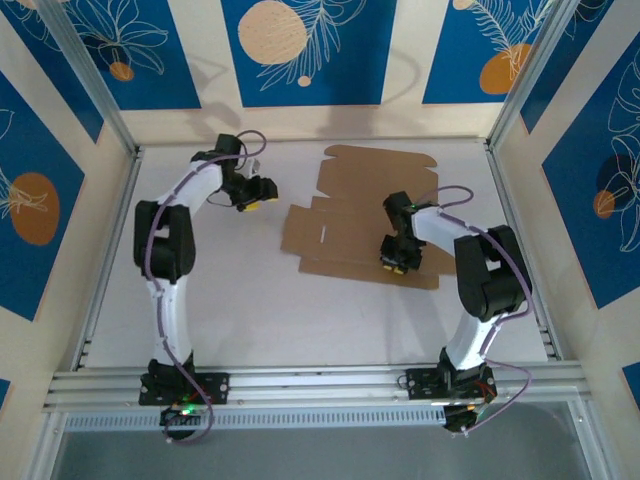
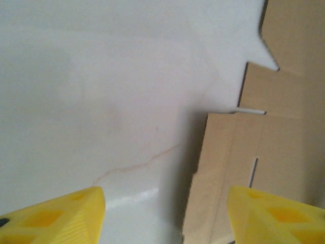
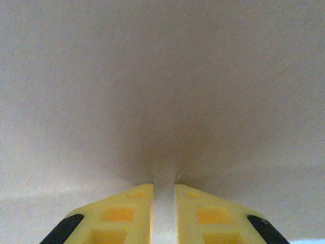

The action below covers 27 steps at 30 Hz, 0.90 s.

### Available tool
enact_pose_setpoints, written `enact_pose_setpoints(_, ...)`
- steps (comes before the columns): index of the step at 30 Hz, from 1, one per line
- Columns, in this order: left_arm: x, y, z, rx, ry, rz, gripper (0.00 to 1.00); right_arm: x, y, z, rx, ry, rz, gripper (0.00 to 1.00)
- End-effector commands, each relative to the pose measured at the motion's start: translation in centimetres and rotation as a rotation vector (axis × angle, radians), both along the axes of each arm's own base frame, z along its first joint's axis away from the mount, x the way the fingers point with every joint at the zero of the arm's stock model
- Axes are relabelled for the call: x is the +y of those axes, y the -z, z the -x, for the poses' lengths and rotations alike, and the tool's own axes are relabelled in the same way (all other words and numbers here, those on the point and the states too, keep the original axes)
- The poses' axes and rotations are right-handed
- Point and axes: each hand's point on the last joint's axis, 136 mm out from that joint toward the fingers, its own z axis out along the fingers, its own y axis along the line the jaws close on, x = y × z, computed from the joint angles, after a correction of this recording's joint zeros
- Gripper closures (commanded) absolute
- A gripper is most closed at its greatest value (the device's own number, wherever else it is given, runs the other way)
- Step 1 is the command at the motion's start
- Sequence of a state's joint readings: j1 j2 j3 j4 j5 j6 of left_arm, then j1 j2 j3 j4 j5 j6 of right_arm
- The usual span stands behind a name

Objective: Fold the paper box

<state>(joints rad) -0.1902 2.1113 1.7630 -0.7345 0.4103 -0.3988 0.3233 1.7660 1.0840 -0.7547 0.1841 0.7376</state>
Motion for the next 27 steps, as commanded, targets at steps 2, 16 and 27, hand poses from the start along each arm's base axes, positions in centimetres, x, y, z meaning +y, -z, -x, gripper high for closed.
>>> enact_pose_setpoints(2,1.8,-7.3,2.1,-0.146,-0.204,0.059,0.32,5.2,-0.2,1.8,0.076,-0.027,-0.1,0.79)
enact_pose_setpoints(16,2.2,-1.2,11.5,-0.016,-0.329,0.165,0.27,26.2,-9.8,-3.0,-0.111,-0.47,-0.68,0.69)
enact_pose_setpoints(27,1.6,3.3,8.7,0.014,-0.374,0.218,0.27,5.7,-6.0,-13.0,-0.158,-0.181,-0.065,0.51)
